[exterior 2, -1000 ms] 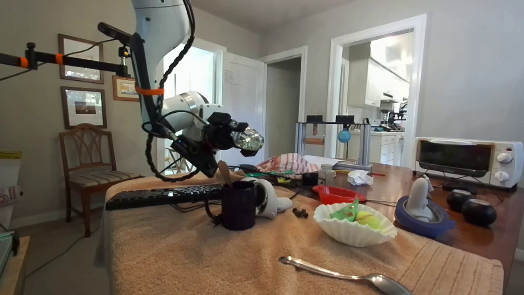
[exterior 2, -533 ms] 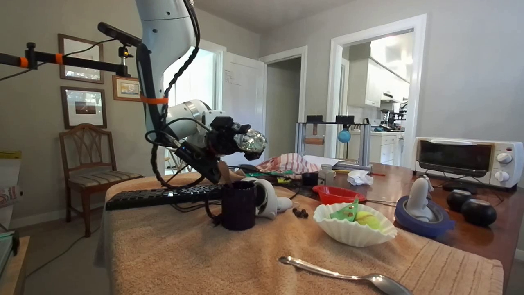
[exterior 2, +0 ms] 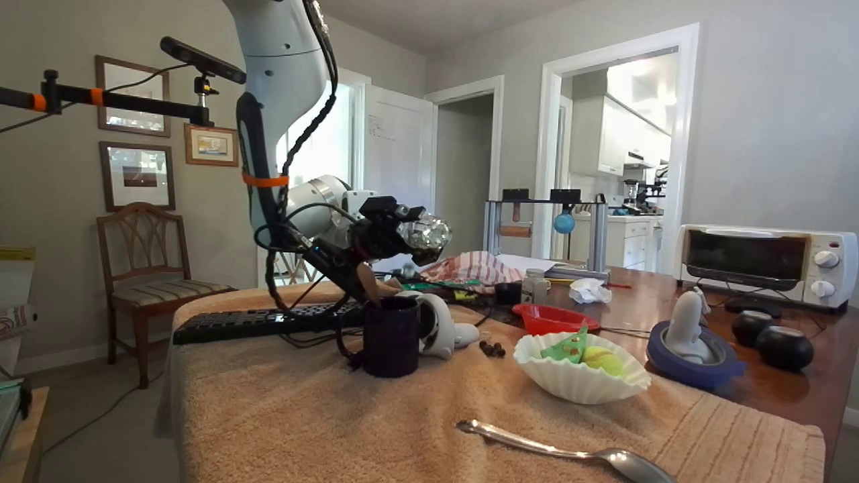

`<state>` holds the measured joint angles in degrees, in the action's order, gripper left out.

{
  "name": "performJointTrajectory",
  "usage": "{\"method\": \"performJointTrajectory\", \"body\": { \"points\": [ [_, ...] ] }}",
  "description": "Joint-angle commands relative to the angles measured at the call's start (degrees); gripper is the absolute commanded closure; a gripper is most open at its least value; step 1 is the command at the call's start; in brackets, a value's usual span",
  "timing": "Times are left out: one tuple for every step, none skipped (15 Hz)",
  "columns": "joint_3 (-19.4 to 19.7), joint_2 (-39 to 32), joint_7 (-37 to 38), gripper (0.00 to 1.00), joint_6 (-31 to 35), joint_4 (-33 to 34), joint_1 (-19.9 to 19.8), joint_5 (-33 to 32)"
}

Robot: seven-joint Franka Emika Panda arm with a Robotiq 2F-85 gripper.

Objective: Pour the contents of the glass cup into the black mug

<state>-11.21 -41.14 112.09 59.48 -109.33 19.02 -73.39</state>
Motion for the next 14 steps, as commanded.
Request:
{"method": "performJointTrajectory", "body": {
  "points": [
    [0.4,-4.3,-2.9,0.7,-4.6,5.1,1.9,-1.6],
    [0.3,-4.9,-3.2,0.7,-5.4,5.8,2.3,-1.7],
    [0.3,-5.4,-3.3,0.7,-6.1,6.6,2.6,-1.6],
    [0.2,-5.9,-3.5,0.7,-7.0,7.2,3.1,-1.5],
    [0.2,-6.3,-3.8,0.7,-7.6,7.7,3.5,-1.6],
    [0.1,-6.6,-3.8,0.7,-8.6,8.0,3.8,-1.3],
    [0.1,-6.9,-3.7,0.7,-9.2,8.4,3.9,-1.1],
    [0.0,-6.9,-3.4,0.7,-9.8,8.3,4.0,-0.7],
    [0.0,-7.0,-3.2,0.7,-10.3,8.5,4.0,-0.5],
    [-0.1,-7.1,-2.8,0.7,-10.9,8.4,3.9,-0.1],
    [-0.2,-7.1,-2.5,0.7,-11.2,8.3,3.8,0.4],
    [-0.4,-6.9,-1.9,0.7,-11.3,7.9,3.5,1.0],
    [-0.5,-6.9,-1.6,0.7,-11.4,7.7,3.4,1.6],
    [-0.5,-6.9,-1.6,0.7,-11.7,7.6,3.3,2.1]
  ]
}}
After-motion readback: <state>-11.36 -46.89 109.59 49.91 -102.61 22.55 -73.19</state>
